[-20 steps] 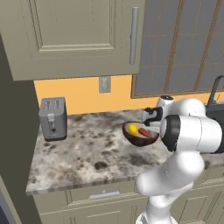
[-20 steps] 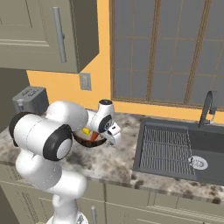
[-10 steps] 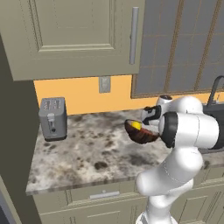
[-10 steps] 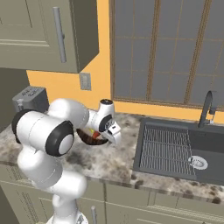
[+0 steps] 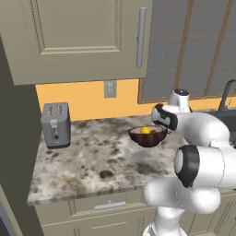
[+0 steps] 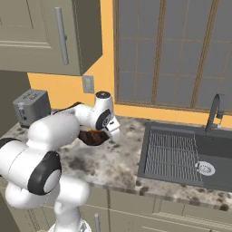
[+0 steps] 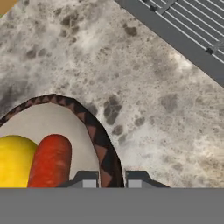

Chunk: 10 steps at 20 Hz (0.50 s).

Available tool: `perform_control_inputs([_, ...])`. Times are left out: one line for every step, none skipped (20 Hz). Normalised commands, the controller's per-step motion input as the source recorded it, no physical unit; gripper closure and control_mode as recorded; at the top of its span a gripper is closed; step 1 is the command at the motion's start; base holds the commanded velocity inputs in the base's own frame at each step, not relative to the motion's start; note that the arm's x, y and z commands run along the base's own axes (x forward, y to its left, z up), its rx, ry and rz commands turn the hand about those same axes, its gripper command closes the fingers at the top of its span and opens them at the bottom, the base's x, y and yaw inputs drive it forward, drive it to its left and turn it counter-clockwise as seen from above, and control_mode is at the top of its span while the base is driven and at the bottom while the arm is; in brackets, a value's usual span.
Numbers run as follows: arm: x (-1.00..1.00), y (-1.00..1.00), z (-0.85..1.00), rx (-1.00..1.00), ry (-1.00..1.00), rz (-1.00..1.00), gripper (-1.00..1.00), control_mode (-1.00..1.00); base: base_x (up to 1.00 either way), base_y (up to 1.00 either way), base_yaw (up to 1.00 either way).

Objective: Place the bowl with the lemon and carrot on the top shelf of the fridge. Place the bowl with the fish and steak on the second highest shelf of the fridge.

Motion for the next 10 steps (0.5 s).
perform_control_inputs([-0.33,0.12,1.00,0.01,-0.27,-0.22,1.00,-1.00,0.00,0.00,0.00])
perform_control_inputs([-0.49,0.08,1.00,0.05,-0.30,-0.22,1.00,-1.00,0.00,0.00,0.00])
perform_control_inputs([-0.59,0.09,1.00,0.07,-0.30,-0.23,1.00,-1.00,0.00,0.00,0.00])
perform_control_inputs([-0.64,0.06,1.00,0.07,-0.29,-0.23,1.00,-1.00,0.00,0.00,0.00])
perform_control_inputs([-0.69,0.03,1.00,0.08,-0.29,-0.25,1.00,-1.00,0.00,0.00,0.00])
perform_control_inputs([-0.79,0.00,1.00,0.07,-0.34,-0.26,1.00,-1.00,0.00,0.00,0.00])
perform_control_inputs([-0.86,0.00,1.00,0.05,-0.38,-0.25,1.00,-1.00,0.00,0.00,0.00])
perform_control_inputs([-0.92,0.00,1.00,0.05,-0.36,-0.24,1.00,-1.00,0.00,0.00,0.00])
perform_control_inputs([-1.00,0.00,1.00,0.05,-0.26,-0.21,1.00,-1.00,0.00,0.00,0.00])
perform_control_inputs([-1.00,0.00,1.00,0.03,-0.22,-0.17,1.00,-1.00,0.00,0.00,0.00])
